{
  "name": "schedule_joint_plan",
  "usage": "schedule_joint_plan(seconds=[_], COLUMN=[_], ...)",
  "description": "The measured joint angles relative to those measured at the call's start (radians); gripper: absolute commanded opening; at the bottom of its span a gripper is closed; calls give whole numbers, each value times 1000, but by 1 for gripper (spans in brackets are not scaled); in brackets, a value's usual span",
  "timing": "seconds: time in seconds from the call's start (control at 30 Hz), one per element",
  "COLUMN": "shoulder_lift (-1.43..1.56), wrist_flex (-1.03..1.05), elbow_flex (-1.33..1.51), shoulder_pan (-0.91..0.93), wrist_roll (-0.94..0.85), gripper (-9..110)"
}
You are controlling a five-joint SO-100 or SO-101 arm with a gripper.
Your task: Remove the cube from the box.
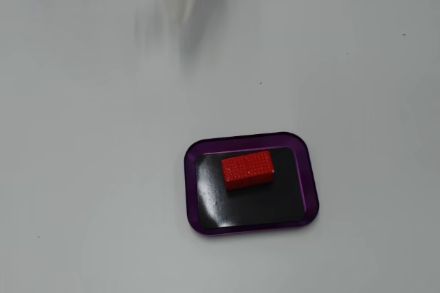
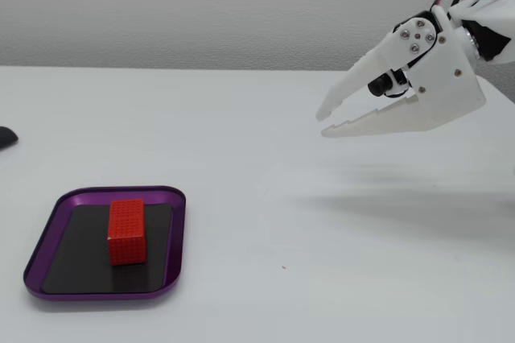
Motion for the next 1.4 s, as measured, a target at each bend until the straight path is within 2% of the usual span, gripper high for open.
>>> schedule_joint_plan(seconds=[0.2,0.57,0.8,0.9,1.03,1.2,1.4], shoulder_lift=[0,0,-12,-52,-232,-643,-1253], wrist_flex=[-5,-137,-140,-147,-160,-155,61], elbow_flex=[0,6,-54,-86,-209,-485,-960], shoulder_pan=[-12,0,3,3,-9,0,-61], wrist_roll=[0,-6,-244,-282,-285,-276,-265], gripper=[0,0,0,2,6,6,6])
